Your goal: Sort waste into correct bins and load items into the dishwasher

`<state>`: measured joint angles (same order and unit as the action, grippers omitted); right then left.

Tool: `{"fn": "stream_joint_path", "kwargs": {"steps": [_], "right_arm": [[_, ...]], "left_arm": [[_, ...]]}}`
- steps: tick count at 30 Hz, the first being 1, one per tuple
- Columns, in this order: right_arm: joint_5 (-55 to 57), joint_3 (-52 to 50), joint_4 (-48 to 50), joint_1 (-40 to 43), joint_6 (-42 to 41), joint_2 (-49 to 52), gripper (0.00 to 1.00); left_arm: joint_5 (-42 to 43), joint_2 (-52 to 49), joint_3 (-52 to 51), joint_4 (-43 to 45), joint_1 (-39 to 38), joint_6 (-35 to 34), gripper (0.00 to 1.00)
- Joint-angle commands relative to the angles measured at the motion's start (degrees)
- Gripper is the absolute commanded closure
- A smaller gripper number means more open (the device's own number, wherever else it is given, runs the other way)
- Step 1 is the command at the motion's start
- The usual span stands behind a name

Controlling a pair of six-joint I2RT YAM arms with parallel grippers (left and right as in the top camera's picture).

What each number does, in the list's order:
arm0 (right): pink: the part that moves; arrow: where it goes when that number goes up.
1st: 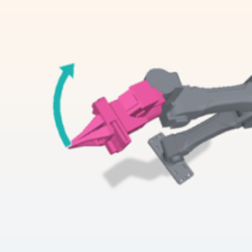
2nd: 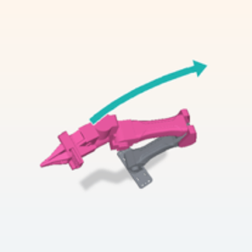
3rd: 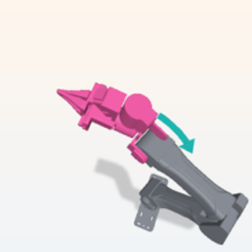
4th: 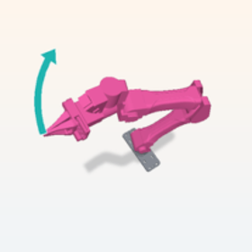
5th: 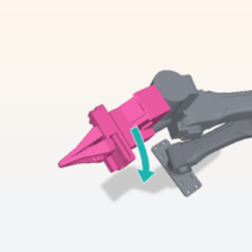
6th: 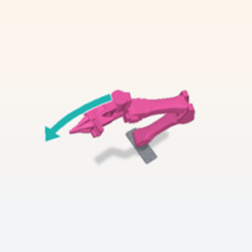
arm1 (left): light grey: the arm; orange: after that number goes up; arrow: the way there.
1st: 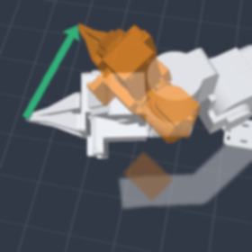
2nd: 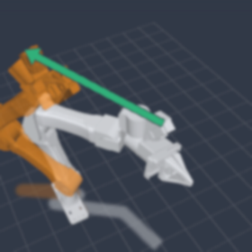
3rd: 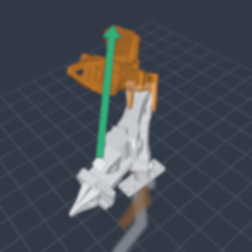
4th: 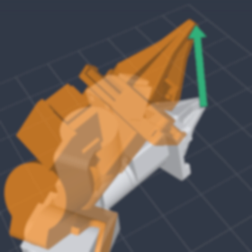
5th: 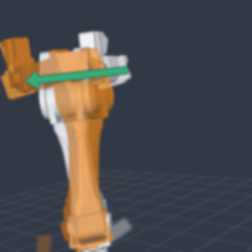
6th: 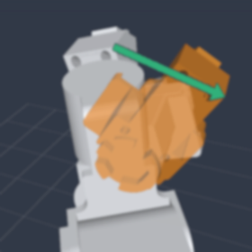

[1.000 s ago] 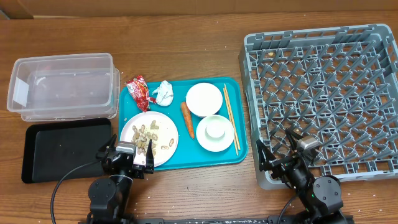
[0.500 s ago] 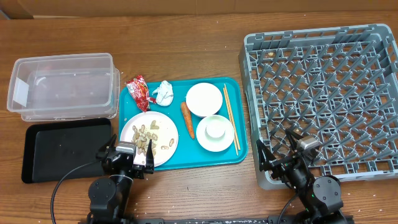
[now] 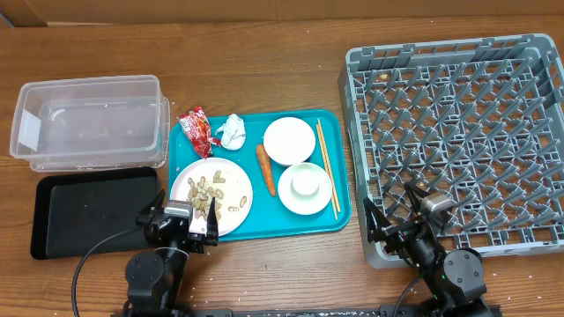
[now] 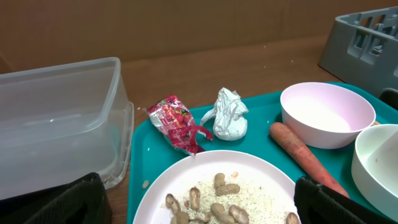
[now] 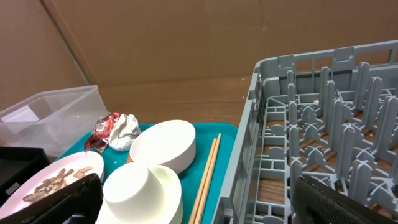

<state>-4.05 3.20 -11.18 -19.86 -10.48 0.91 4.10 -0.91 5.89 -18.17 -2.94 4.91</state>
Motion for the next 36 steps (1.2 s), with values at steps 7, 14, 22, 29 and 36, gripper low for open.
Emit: {"fn": "stream_joint_path", "kwargs": {"steps": [7, 14, 22, 29, 36], "right_arm": [[0.09, 0.04, 0.72, 0.37, 0.24, -0.61, 0.00], [-0.83, 2.84, 2.14, 0.33, -1.66, -0.61, 0.00], [3.30, 23.41, -10.40, 0.33, -2.25, 6.38, 0.00], [3.28, 52.24, -39.98, 0.31, -4.79, 28.52, 0.00], [-4.00, 73.42, -57.48, 0.33, -4.57, 49.72, 0.00]], "left_arm": [[3.08, 0.66, -0.44, 0.44, 0.39, -1.64, 0.00], [15.47, 0.66, 1.88, 3.98, 0.39, -3.89, 0.00], [10.64, -5.77, 19.85, -0.09, 0.39, -4.92, 0.00], [10.80, -28.11, 47.19, -25.22, 0.35, -9.44, 0.00], [10.86, -51.15, 73.68, -45.29, 0.33, -9.11, 0.00]]}}
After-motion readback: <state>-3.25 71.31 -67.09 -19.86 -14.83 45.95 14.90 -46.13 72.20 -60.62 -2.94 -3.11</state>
